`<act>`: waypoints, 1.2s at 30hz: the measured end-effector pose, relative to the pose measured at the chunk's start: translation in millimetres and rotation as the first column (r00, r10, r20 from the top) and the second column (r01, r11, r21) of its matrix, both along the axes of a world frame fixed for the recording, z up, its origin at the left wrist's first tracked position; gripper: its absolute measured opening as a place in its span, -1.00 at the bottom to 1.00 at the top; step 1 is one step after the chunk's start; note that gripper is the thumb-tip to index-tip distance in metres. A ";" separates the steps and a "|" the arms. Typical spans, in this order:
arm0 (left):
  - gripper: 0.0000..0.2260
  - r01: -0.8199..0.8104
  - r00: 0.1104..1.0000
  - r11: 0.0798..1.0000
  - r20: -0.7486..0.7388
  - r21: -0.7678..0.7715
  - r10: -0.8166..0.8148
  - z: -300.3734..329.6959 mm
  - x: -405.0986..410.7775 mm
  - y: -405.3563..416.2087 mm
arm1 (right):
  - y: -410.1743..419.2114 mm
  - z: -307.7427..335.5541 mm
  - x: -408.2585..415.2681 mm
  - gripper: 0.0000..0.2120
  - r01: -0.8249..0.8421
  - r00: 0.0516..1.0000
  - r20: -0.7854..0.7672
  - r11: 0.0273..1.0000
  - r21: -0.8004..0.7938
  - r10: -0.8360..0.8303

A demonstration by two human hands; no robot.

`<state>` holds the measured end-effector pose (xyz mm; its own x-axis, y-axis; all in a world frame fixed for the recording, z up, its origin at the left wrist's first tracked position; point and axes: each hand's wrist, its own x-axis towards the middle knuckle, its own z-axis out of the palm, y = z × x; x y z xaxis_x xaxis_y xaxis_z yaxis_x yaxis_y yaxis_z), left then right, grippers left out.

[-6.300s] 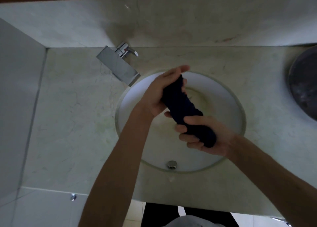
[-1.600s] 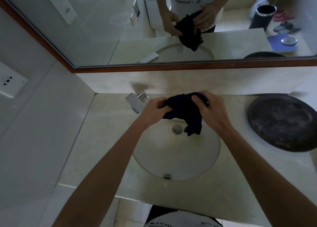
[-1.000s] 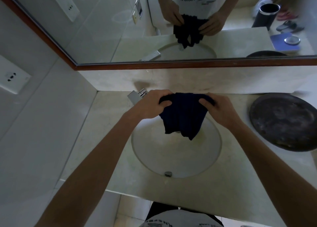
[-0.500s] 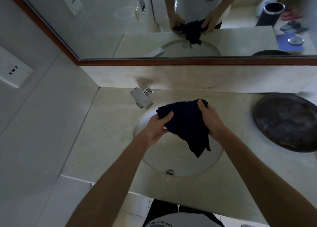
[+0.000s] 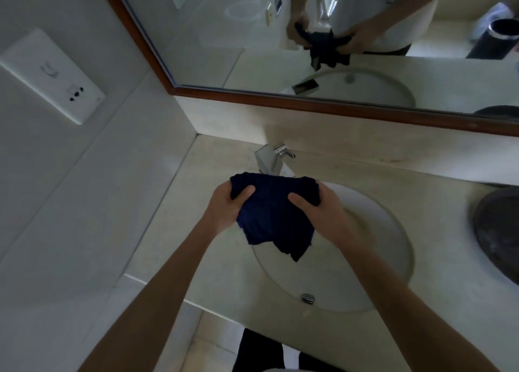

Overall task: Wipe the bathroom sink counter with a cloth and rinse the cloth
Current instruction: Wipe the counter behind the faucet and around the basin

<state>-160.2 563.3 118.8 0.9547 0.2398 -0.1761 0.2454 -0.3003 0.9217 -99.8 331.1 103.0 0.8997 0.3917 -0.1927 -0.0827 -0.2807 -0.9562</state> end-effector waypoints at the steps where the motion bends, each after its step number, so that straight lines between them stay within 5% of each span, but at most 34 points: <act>1: -0.88 -0.018 1.000 1.000 -0.001 0.001 0.018 0.0 -1.4 18.3 | 21.9 -0.7 -1.5 -0.65 0.013 1.000 0.026 1.000 -0.013 -0.013; 8: -0.94 -0.080 0.995 0.995 -0.054 0.051 0.083 -6.2 19.9 155.3 | 171.2 -12.2 13.5 -0.70 0.075 0.996 0.040 0.997 -0.014 -0.075; 12: -0.78 -0.075 0.992 0.992 -0.097 0.102 0.085 -4.5 73.3 227.7 | 242.3 -5.5 49.4 -0.73 0.121 0.992 0.039 0.991 -0.057 -0.119; 14: -0.65 -0.074 0.983 0.984 -0.155 0.164 0.099 -9.9 117.7 259.3 | 273.2 -9.9 84.7 -0.63 0.135 0.990 0.056 0.985 -0.107 -0.130; 17: -0.42 -0.017 0.975 0.869 -0.186 0.494 0.125 -28.2 169.0 284.4 | 301.1 -18.5 137.9 -0.30 0.105 0.993 0.091 0.941 -0.321 -0.080; 19: -0.53 -0.049 0.974 0.766 -0.139 0.641 0.179 -49.2 180.1 281.4 | 299.6 -22.1 156.9 -0.25 0.121 0.991 0.100 0.906 -0.406 -0.088; 22: -0.85 -0.116 0.987 0.695 0.006 0.710 0.158 -83.1 176.2 262.3 | 279.6 -21.7 156.7 -0.56 0.130 0.983 0.176 0.893 -0.431 -0.059; 25: -0.75 -0.123 0.991 0.734 0.040 0.668 0.130 -116.3 171.2 256.3 | 247.2 -28.5 143.8 -0.78 0.132 0.955 0.295 0.885 -0.447 0.007; 30: -0.68 -0.060 0.997 0.667 0.070 0.743 0.012 -156.4 198.2 250.0 | 207.1 -48.9 142.4 -0.73 0.179 0.808 0.554 0.812 -0.555 0.200; 36: -0.49 0.047 0.997 0.584 -0.001 0.811 -0.079 -194.7 195.4 253.9 | 173.9 -65.7 134.0 -0.62 0.194 0.809 0.528 0.731 -0.655 0.258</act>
